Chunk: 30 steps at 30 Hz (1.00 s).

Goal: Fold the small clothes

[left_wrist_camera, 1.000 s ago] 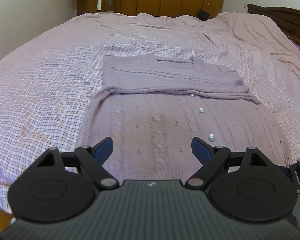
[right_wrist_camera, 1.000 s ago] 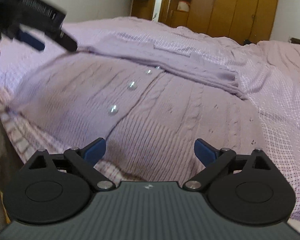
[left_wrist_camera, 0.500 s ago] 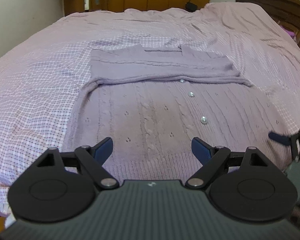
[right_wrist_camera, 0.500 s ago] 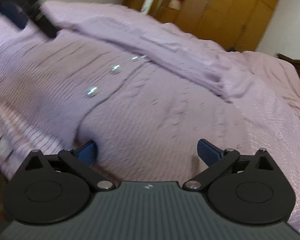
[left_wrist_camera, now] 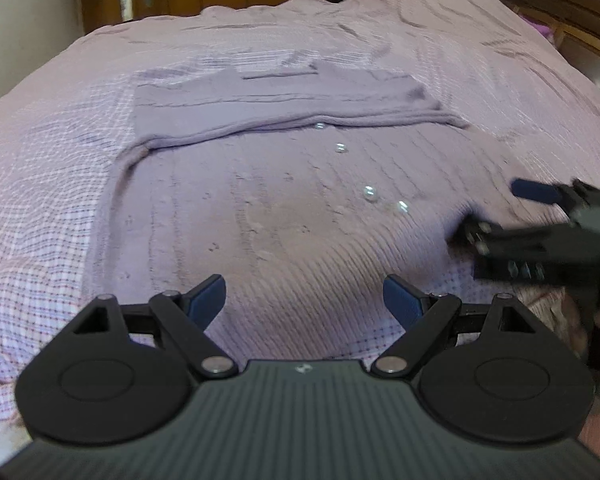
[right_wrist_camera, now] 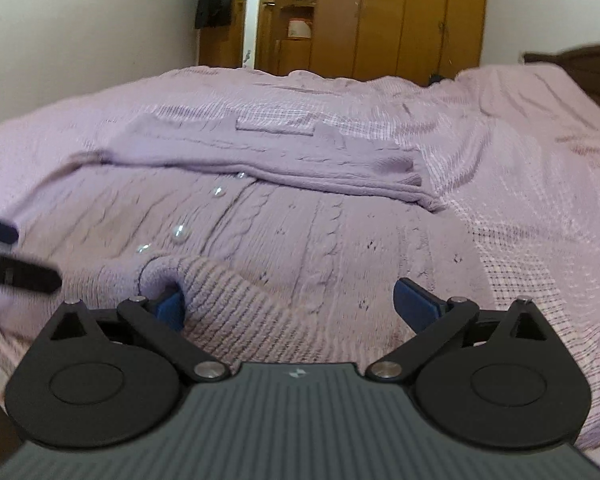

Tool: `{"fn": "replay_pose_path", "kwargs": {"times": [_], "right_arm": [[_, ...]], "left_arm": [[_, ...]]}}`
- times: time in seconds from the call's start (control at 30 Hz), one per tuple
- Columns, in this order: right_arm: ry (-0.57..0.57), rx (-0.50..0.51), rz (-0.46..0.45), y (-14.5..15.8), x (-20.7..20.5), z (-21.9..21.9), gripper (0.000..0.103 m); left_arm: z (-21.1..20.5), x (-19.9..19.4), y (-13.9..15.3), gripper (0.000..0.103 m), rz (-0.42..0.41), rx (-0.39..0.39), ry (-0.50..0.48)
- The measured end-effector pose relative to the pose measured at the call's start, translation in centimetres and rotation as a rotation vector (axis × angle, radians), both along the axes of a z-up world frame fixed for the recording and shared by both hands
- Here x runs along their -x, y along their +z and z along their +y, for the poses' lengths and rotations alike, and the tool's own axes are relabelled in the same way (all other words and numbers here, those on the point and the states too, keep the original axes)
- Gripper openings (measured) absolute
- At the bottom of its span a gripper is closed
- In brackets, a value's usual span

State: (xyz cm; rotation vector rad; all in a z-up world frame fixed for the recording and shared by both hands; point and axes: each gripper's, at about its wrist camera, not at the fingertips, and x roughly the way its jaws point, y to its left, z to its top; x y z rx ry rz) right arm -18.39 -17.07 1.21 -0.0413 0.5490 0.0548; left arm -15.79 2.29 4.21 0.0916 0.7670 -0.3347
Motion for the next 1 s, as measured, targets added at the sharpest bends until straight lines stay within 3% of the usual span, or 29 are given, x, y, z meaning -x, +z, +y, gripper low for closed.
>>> {"fn": "replay_pose_path", "kwargs": {"times": [0.1, 0.43, 0.6, 0.7, 0.87, 1.0], "right_arm": [[-0.016, -0.054, 0.011, 0.2, -0.5, -0.4, 0.103], [-0.052, -0.215, 0.062, 0.0, -1.9, -2.0, 0.103], [-0.092, -0.272, 0.089, -0.1, -3.1, -3.0, 0.103], [-0.099, -0.286, 0.099, -0.4, -3.7, -3.4, 0.103], [-0.080, -0.262, 0.104, -0.6, -3.6, -3.3, 0.103], [-0.046, -0.175, 0.125, -0.8, -2.7, -2.9, 0.103]], "left_arm": [[-0.7, 0.2, -0.3, 0.087, -0.014, -0.030, -0.032], [-3.2, -0.8, -2.6, 0.087, -0.070, -0.249, -0.039], [-3.4, -0.7, -2.7, 0.087, -0.059, -0.224, -0.091], [-3.9, -0.1, -2.9, 0.087, -0.073, -0.237, -0.139], [-4.2, -0.4, -4.0, 0.091, -0.114, -0.367, -0.090], [-3.2, -0.4, -3.8, 0.091, -0.123, -0.343, -0.064]]}}
